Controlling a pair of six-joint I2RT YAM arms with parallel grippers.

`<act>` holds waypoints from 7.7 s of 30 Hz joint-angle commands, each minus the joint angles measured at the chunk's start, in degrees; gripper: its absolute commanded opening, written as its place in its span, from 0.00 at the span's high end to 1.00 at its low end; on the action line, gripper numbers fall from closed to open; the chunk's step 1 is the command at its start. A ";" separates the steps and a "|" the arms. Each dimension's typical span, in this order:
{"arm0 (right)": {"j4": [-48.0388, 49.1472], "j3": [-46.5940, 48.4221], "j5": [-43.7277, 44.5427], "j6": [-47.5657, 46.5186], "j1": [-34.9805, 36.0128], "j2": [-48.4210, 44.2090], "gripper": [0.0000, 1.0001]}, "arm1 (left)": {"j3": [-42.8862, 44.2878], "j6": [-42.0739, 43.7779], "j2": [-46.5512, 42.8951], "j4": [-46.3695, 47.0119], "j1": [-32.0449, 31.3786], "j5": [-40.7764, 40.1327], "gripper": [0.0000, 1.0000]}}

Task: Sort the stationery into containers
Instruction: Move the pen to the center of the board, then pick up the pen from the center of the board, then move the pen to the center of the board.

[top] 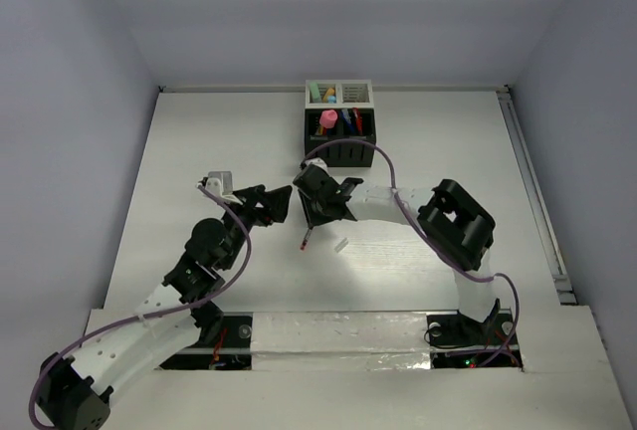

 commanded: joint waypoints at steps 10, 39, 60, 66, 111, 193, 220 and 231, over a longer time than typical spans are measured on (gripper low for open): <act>-2.88 0.88 -0.46 0.76 2.58 3.40 0.78 | -0.15 0.79 -3.20 0.08 0.09 -2.02 0.23; 12.19 -6.75 -1.78 -0.73 0.74 -12.48 1.00 | 1.16 -6.15 0.06 -0.98 0.09 8.95 0.13; 43.96 -22.58 -2.22 1.73 -0.59 -32.98 1.00 | 0.02 -11.43 16.93 13.96 0.09 26.28 0.51; 45.10 -24.17 -1.78 1.73 -0.59 -34.03 1.00 | -0.07 -11.52 17.98 14.93 0.09 26.55 0.67; 6.60 -30.59 -17.86 6.29 -3.49 -32.11 0.28 | 0.72 0.09 13.68 8.78 2.20 18.37 1.00; -11.23 -18.62 16.76 6.91 2.75 -15.31 0.49 | 0.37 0.26 13.76 9.13 2.20 19.07 1.00; 1.32 -26.10 -7.20 1.72 -3.23 -29.03 0.91 | 0.81 0.44 15.09 9.66 2.20 18.82 1.00; 1.51 -23.81 -1.53 1.99 -2.61 -22.00 1.00 | 0.72 1.05 13.77 8.43 2.20 17.23 1.00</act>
